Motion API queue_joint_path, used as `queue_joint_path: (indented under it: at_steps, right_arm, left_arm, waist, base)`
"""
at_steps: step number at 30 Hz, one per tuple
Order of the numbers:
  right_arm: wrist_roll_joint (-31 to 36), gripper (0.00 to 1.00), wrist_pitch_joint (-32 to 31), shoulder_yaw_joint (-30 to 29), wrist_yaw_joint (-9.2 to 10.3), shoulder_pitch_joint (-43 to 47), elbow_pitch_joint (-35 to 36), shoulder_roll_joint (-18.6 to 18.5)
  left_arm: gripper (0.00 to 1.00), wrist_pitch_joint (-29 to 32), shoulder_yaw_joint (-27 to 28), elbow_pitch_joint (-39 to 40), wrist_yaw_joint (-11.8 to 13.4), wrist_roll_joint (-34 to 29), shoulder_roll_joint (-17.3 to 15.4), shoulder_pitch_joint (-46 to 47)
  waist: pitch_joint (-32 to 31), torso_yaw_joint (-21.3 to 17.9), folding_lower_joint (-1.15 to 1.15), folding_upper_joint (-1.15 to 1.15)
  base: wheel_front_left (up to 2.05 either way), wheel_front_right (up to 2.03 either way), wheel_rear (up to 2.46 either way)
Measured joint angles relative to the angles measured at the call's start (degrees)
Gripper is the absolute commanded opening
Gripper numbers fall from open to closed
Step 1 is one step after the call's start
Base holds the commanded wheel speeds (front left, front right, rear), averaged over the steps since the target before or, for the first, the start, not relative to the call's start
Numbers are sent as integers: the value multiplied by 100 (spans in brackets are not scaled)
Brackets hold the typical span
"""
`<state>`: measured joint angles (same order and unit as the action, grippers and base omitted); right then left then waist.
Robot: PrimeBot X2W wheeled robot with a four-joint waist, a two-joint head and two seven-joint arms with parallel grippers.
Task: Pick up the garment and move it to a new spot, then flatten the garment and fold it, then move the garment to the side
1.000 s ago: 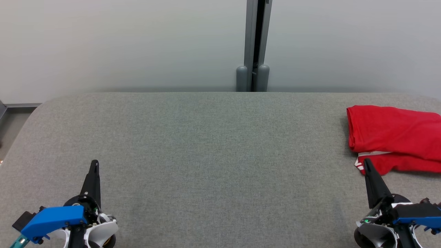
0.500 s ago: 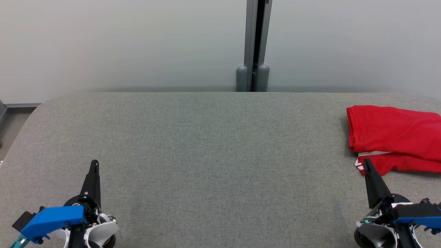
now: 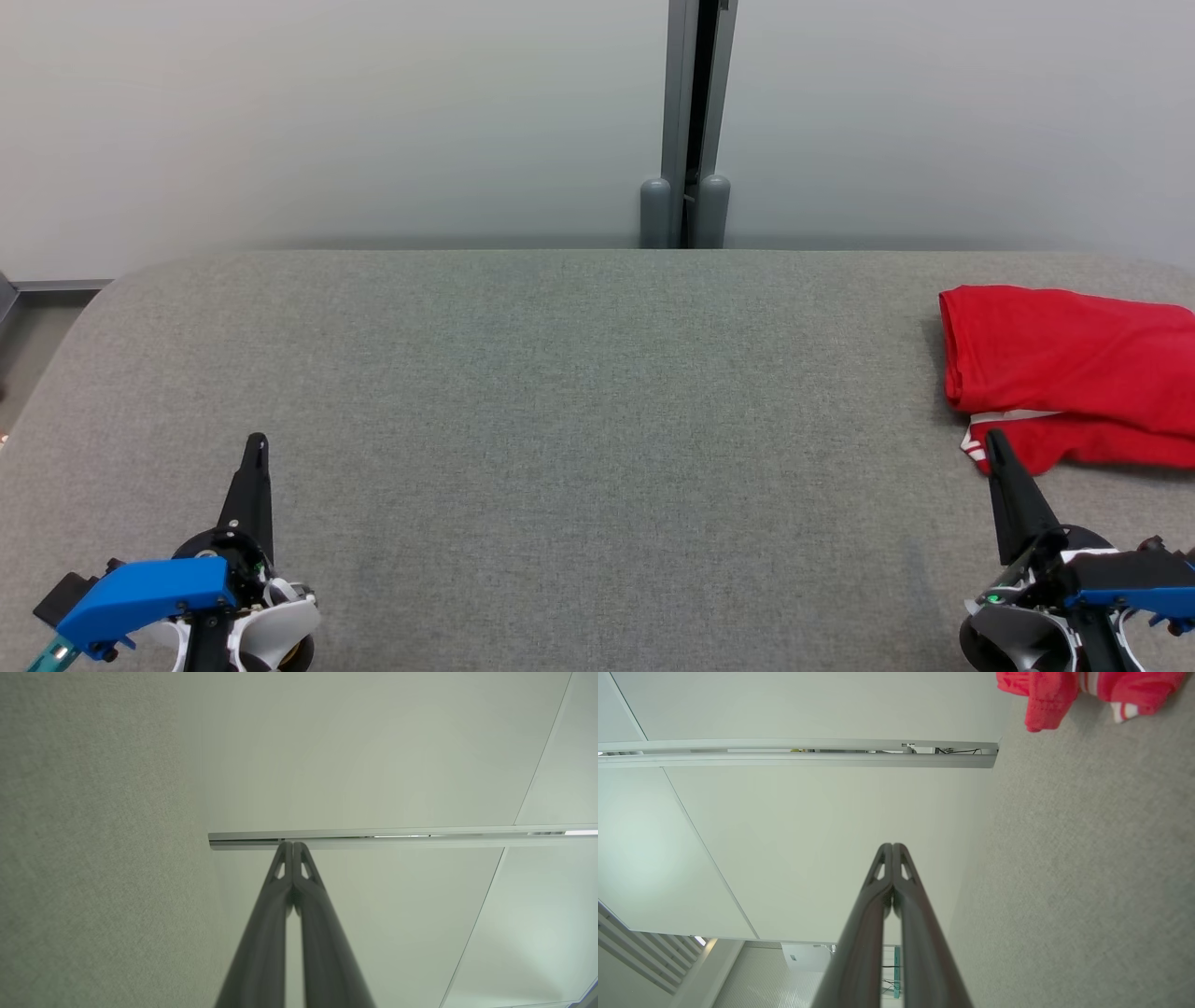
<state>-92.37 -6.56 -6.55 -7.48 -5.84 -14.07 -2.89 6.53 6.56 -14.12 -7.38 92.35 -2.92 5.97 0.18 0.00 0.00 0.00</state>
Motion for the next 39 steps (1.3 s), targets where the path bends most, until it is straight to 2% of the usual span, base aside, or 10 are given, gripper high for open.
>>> queue_joint_path:
  at_steps: [39]
  right_arm:
    - [0,0,0,-1,0,-5,0,0]
  left_arm:
    - [0,0,0,0,0,0,0,0]
  waist:
    - [0,0,0,0]
  base:
    - [0,0,0]
